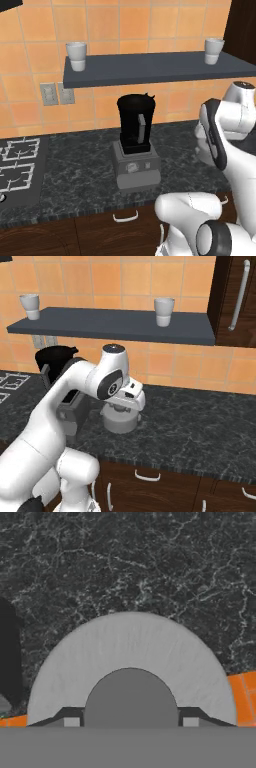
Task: Close the lid blender by securely placing the lid on top.
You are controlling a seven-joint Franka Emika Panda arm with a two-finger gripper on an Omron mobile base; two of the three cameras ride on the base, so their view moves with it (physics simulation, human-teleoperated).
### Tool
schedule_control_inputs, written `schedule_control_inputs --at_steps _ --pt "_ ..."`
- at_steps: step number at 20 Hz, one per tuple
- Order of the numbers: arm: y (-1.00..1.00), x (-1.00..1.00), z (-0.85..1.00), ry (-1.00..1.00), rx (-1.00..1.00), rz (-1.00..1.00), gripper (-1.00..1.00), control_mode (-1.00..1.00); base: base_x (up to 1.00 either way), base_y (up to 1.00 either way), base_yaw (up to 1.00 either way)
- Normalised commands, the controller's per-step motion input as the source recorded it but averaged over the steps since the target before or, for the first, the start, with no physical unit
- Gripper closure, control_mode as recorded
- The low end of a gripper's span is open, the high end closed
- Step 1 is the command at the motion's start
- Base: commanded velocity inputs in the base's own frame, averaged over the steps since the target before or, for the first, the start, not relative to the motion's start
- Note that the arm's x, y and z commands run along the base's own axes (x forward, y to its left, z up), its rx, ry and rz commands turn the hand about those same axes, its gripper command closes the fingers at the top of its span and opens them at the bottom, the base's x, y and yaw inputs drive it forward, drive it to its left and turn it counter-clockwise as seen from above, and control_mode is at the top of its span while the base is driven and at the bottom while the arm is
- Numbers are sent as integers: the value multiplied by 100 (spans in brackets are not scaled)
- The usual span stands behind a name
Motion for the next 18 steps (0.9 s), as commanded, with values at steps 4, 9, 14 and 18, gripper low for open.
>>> schedule_control_inputs --at_steps 4,9,14,18 --pt "47 -47 100 -18 0 0 100 -100 0 0 0" --pt "57 -23 100 -24 -2 0 100 -100 0 0 0" --pt "49 -16 100 -27 -3 0 100 -100 0 0 0" --pt "44 -8 100 -29 -4 0 100 -100 0 0 0"
